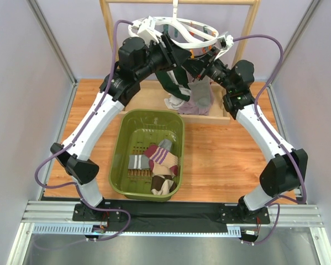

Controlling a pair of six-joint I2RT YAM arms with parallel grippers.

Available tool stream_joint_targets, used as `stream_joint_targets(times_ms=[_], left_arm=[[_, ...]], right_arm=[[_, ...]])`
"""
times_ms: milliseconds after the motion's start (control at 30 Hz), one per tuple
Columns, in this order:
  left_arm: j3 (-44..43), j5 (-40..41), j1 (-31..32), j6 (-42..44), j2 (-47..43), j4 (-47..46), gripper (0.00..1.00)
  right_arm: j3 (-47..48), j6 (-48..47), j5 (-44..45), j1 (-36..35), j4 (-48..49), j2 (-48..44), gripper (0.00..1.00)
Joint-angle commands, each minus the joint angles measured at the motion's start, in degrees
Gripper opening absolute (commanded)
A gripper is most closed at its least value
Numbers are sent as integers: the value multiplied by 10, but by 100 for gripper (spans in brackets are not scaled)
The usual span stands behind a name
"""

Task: Clip the socks to the hanger
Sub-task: Open the clamp at the hanger.

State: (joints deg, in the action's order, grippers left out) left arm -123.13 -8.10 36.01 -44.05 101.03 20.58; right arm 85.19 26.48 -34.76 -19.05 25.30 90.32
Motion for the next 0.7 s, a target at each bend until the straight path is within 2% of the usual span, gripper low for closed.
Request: stream_joint_targets(times_ms=[0, 600, 667], left_arm=[[21, 50, 17, 6, -22, -24, 59], [-66, 36, 24, 19, 59, -19, 58], [-66, 26, 23, 26, 64, -26, 61]], right_arm=[[23, -20, -14, 2, -9, -25, 0], [24, -18, -39, 2, -5, -26, 0], [27, -26, -48, 2, -9, -25, 0]])
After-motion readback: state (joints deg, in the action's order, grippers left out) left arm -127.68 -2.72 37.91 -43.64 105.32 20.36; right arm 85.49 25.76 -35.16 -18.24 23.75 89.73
